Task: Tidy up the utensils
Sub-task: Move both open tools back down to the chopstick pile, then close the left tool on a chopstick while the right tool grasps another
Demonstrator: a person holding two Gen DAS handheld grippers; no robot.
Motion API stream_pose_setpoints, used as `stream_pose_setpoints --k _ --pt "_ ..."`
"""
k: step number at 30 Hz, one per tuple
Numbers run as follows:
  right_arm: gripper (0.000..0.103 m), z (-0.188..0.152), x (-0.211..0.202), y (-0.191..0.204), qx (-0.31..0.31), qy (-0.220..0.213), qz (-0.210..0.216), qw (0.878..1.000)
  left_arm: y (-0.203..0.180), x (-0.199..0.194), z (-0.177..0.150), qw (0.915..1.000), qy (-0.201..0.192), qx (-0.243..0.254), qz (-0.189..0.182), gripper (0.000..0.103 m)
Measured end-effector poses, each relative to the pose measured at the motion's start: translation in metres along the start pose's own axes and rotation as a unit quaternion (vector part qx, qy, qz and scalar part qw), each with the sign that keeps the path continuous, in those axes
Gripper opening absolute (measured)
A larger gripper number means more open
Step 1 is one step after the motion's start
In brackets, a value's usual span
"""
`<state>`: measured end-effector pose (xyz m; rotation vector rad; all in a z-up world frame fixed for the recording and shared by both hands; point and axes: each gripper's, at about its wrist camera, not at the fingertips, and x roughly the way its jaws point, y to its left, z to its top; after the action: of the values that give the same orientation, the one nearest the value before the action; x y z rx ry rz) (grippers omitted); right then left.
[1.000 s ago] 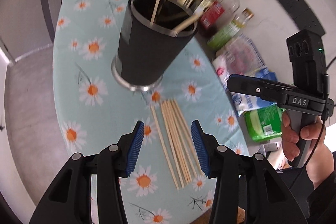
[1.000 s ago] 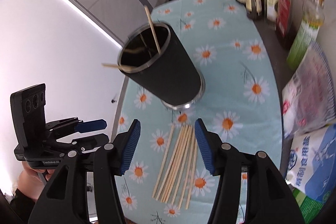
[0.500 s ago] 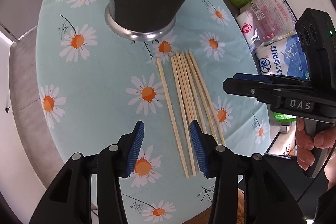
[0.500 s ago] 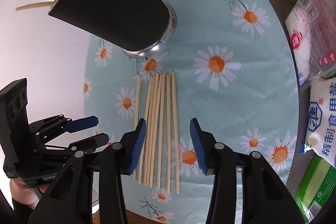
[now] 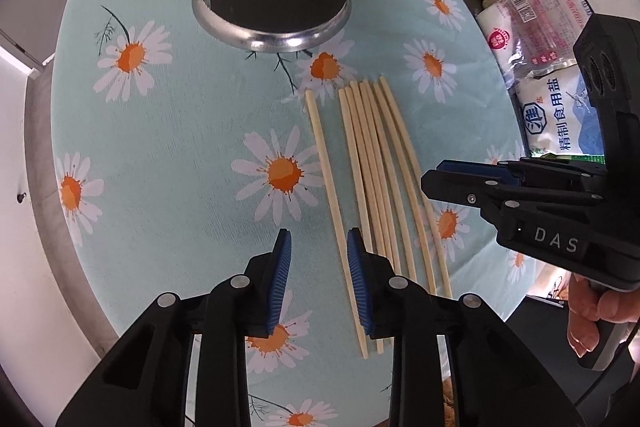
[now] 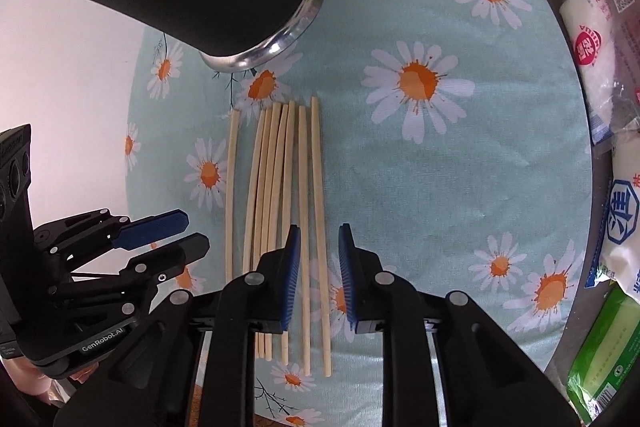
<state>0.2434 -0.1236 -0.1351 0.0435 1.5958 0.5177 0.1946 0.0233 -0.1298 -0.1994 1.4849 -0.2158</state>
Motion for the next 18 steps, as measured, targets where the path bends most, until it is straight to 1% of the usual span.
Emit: stream_pose_setpoints --k 4,5,10,14,18 --pt "0.017 0.001 0.005 0.005 -0.008 0.005 -0.019 1.000 -0.004 0.003 0.000 0.9999 0.008 -0.006 -0.005 0.026" --pt "0.015 0.001 0.005 0.006 -0.009 0.005 -0.023 1.000 -0.006 0.002 0.000 1.0000 0.006 -0.004 -0.002 0.026" --pt "0.014 0.003 0.010 0.006 -0.009 0.009 -0.030 0.999 -0.013 0.007 0.002 0.9999 0.003 -0.008 0.012 0.024" --pt "0.013 0.004 0.016 0.012 -0.020 0.011 -0.036 0.999 -0.019 0.013 0.006 0.9999 0.001 -0.010 0.011 0.022" --pt "0.011 0.003 0.022 0.024 -0.048 0.008 -0.061 0.997 -0.017 0.015 0.007 0.9997 -0.002 -0.015 0.018 0.022"
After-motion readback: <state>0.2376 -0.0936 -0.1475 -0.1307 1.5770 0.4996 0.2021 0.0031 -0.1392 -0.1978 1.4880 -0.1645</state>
